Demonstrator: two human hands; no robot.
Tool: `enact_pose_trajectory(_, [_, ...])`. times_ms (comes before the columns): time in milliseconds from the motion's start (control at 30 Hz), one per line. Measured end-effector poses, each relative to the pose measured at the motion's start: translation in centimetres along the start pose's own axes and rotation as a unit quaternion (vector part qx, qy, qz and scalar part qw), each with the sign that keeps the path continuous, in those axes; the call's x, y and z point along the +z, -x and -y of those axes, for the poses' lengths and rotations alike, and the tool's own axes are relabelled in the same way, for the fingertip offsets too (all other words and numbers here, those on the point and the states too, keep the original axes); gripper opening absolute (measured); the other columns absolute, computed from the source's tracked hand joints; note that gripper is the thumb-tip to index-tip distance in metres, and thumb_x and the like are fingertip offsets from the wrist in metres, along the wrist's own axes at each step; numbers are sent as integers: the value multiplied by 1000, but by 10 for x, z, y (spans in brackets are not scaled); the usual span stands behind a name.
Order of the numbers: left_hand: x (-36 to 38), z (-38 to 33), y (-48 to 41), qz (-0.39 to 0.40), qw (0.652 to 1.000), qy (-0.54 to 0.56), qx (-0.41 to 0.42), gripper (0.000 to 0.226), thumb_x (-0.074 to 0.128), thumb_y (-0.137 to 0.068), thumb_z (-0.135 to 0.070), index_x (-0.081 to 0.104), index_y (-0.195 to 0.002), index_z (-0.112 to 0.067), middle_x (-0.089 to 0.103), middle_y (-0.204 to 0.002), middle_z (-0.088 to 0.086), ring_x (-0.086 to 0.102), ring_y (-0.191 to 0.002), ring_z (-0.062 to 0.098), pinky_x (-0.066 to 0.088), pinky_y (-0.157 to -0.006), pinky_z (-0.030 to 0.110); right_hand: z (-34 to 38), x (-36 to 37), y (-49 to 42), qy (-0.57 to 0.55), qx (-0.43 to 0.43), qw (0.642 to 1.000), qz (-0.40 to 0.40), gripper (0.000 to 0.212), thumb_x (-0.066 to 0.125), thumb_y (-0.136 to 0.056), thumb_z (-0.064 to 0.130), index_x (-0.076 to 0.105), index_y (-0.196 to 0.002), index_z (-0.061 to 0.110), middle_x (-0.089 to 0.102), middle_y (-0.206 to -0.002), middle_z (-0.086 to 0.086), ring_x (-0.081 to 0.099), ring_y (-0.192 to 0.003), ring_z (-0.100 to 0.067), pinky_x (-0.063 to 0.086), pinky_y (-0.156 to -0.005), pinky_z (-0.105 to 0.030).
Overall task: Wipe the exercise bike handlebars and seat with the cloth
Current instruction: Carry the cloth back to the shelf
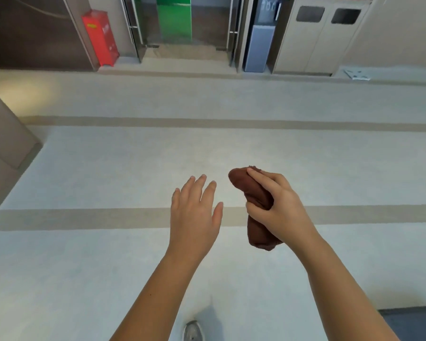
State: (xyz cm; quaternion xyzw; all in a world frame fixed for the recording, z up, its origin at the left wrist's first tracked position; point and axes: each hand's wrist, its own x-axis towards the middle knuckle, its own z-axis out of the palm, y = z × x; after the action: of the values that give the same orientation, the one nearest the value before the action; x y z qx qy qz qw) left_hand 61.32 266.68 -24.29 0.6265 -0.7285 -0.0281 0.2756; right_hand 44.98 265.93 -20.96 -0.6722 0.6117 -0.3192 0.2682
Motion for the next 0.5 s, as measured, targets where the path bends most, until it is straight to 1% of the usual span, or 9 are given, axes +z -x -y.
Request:
enact_pose_trajectory(67, [14, -3, -39, 16, 1000, 14, 10, 39, 63, -85, -19, 56, -120, -5, 53, -131, 16, 44, -124, 36, 31, -102, 53, -10, -10, -35, -29, 22, 999, -10, 60, 65, -78, 13, 47, -129, 38, 46, -127, 12, 48, -109, 2, 30, -82, 6])
enact_pose_trajectory(133, [29, -8, -77, 26, 999, 18, 35, 38, 64, -83, -18, 57, -119, -5, 54, -129, 16, 45, -123, 36, 32, -100, 54, -23, -22, -69, -55, 41, 997, -25, 60, 65, -77, 13, 48, -128, 40, 47, -123, 12, 49, -101, 8, 30, -78, 7])
enact_pose_trajectory(167, [39, -12, -97, 29, 998, 16, 49, 38, 65, -83, -18, 58, -118, -5, 55, -128, 16, 46, -122, 36, 33, -100, 54, -31, -27, -87, -62, 47, 997, -32, 60, 65, -77, 12, 48, -128, 40, 48, -123, 12, 49, -101, 10, 30, -78, 7])
enact_pose_trajectory(267, [74, -27, -161, 35, 996, 9, 80, 39, 65, -83, -20, 58, -118, -6, 55, -128, 16, 47, -122, 36, 35, -99, 54, -60, -45, -144, -62, 49, 996, -46, 61, 66, -77, 12, 47, -129, 38, 47, -124, 9, 48, -104, 4, 30, -81, 7])
enact_pose_trajectory(333, [102, -41, -208, 34, 995, 9, 93, 39, 64, -83, -20, 57, -119, -6, 55, -128, 16, 47, -122, 36, 34, -99, 54, -83, -61, -186, -69, 45, 995, -52, 61, 66, -77, 12, 47, -129, 38, 48, -124, 9, 49, -106, 3, 31, -82, 6])
enact_pose_trajectory(400, [128, -58, -255, 40, 994, 11, 102, 39, 63, -84, -20, 57, -120, -6, 54, -129, 16, 45, -123, 36, 33, -100, 54, -109, -82, -228, -86, 43, 993, -62, 61, 66, -77, 11, 48, -128, 39, 50, -122, 10, 49, -104, 9, 32, -82, 5])
enact_pose_trajectory(500, [162, -90, -326, 50, 993, 21, 106, 40, 61, -86, -20, 55, -122, -6, 51, -133, 15, 42, -126, 34, 30, -103, 52, -143, -122, -292, -111, 40, 990, -71, 61, 66, -77, 10, 48, -127, 41, 51, -119, 12, 45, -103, 16, 32, -81, 4])
